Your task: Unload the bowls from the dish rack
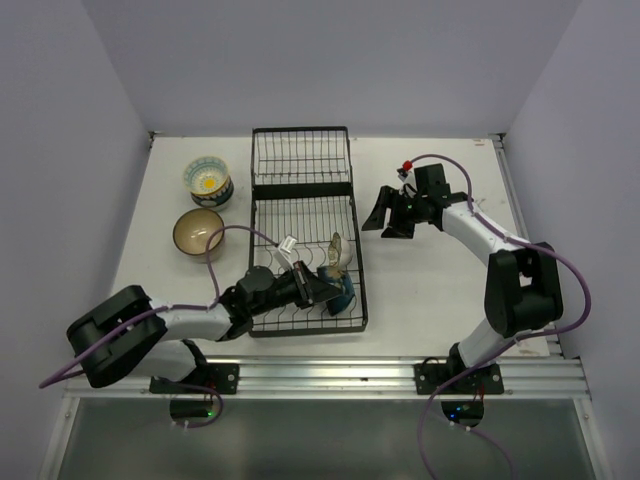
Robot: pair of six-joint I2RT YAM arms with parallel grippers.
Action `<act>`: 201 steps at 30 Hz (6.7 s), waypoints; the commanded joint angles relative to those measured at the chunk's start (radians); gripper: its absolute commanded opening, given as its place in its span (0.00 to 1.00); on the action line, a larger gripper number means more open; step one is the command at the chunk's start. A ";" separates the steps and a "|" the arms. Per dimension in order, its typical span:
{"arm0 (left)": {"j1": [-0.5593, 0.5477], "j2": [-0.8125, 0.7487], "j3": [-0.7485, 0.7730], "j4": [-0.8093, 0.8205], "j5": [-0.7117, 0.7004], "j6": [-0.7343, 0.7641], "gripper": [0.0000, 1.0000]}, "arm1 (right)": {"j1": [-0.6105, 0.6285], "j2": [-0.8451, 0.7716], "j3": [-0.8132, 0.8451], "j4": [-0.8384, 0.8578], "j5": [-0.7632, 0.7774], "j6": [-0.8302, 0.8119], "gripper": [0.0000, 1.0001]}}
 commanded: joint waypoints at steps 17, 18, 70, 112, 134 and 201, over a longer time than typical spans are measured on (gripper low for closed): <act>-0.065 0.095 0.077 0.526 -0.041 0.011 0.00 | -0.005 0.013 0.011 0.002 0.011 -0.021 0.70; -0.068 0.086 0.094 0.523 -0.033 0.026 0.00 | -0.006 0.013 0.010 0.003 0.010 -0.021 0.70; 0.468 0.072 1.079 -1.819 -0.659 1.299 0.00 | -0.012 -0.098 -0.050 0.089 -0.013 0.011 0.71; 0.563 0.204 0.959 -1.732 -0.713 1.287 0.00 | -0.012 -0.050 -0.030 0.065 0.034 0.009 0.70; 0.572 0.214 0.959 -1.710 -0.746 1.270 0.24 | -0.012 -0.039 -0.021 0.048 0.050 -0.002 0.70; 0.563 0.163 0.916 -1.701 -0.621 1.132 0.07 | -0.011 -0.030 -0.036 0.062 0.045 0.003 0.70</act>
